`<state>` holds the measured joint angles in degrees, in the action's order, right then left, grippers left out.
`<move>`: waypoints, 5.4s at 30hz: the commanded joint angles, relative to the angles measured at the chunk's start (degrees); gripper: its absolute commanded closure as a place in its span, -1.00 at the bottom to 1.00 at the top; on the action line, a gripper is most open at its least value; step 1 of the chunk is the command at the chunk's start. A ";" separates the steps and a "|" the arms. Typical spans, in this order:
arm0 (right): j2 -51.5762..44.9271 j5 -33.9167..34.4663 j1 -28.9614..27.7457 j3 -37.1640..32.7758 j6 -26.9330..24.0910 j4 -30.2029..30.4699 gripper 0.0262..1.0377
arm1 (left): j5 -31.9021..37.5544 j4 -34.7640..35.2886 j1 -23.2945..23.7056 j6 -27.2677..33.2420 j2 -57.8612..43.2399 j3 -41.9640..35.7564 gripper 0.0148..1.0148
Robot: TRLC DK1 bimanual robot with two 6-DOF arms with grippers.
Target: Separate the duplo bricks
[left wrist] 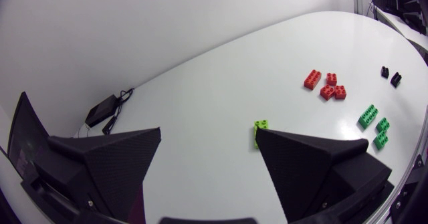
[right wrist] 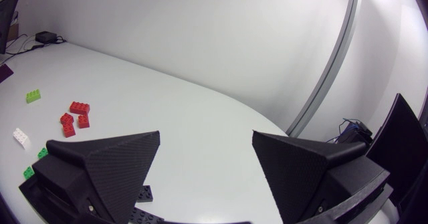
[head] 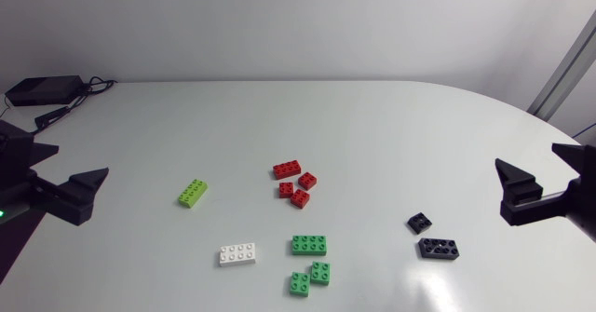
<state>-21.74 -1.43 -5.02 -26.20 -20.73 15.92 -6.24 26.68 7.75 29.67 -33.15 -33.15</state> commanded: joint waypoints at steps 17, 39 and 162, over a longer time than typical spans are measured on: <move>14.18 0.38 -1.58 17.49 -5.28 -11.88 -0.91 | -0.62 -10.33 1.83 -2.07 17.33 15.74 -0.95; 22.00 6.62 3.52 24.61 -7.57 -13.46 -0.91 | -0.62 -15.87 0.07 -2.51 27.26 25.94 -0.95; 22.00 2.22 7.21 26.28 6.58 -15.83 -0.91 | 4.48 -26.76 -2.30 -14.03 33.76 33.15 -0.94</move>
<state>-0.14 0.80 1.93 -2.11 -13.13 -0.82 -2.11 -0.21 5.19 16.82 -0.32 -1.06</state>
